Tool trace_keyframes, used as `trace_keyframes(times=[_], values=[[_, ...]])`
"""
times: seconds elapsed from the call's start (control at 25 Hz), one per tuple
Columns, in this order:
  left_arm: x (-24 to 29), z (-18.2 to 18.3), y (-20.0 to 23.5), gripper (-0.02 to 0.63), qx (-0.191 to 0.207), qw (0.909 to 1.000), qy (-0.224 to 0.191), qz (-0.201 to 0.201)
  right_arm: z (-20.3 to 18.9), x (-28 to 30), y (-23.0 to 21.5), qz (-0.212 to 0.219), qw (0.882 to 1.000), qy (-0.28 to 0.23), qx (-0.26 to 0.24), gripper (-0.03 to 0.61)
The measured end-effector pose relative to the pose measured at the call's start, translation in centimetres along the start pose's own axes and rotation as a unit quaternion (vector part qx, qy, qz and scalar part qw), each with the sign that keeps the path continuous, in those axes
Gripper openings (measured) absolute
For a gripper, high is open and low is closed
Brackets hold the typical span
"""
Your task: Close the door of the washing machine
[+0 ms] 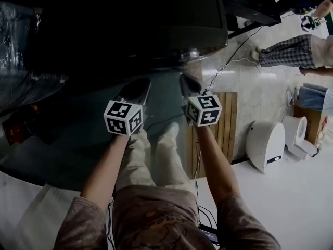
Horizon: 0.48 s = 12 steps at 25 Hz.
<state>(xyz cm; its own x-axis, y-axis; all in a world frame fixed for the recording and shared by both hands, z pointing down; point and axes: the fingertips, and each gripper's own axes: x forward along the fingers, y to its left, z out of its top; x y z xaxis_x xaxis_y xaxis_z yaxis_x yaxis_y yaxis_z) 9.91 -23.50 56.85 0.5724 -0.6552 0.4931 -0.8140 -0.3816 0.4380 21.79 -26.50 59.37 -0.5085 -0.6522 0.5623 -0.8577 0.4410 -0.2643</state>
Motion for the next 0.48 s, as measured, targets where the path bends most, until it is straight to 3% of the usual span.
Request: trace_keyframes(times=[0.24, 0.48], values=[[-4.1, 3.8, -3.4, 0.002, 0.006, 0.9997, -0.021, -0.007, 4.5, -6.0, 2.1, 0.006, 0.999, -0.028, -0.024, 0.000], [-8.5, 7.0, -8.3, 0.002, 0.044, 0.9984, -0.026, -0.027, 9.1, -12.5, 5.2, 0.013, 0.997, -0.071, -0.036, 0.000]])
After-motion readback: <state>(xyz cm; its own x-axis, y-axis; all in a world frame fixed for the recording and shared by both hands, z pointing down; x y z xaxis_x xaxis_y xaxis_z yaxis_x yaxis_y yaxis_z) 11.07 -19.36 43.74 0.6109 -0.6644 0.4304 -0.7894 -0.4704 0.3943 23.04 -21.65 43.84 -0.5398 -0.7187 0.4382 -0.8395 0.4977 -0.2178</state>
